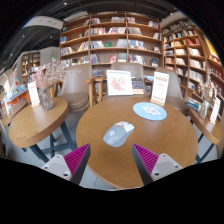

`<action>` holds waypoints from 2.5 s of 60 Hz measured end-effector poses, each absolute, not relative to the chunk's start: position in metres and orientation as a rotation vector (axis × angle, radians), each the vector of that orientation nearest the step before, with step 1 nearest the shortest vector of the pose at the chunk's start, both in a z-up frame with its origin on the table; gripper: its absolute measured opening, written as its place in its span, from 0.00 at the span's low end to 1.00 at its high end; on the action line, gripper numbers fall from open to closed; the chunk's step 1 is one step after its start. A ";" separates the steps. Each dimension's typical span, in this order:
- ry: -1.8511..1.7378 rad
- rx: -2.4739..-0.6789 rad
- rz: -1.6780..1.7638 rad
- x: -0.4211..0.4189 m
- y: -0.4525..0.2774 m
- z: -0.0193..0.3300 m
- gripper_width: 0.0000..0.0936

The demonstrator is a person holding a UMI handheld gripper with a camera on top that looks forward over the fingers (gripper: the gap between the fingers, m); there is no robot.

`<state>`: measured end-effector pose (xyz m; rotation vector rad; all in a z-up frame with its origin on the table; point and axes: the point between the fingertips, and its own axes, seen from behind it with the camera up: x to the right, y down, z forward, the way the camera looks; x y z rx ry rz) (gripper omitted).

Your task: Arrange mouse

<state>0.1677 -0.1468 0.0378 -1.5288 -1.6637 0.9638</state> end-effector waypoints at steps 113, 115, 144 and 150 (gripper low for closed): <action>-1.536 -1.669 0.855 -0.139 0.032 0.043 0.45; -1.546 -1.687 0.852 -0.143 0.039 0.033 0.45; -1.517 -1.682 0.765 -0.138 0.072 0.008 0.90; -1.512 -1.676 0.787 -0.102 0.066 0.036 0.90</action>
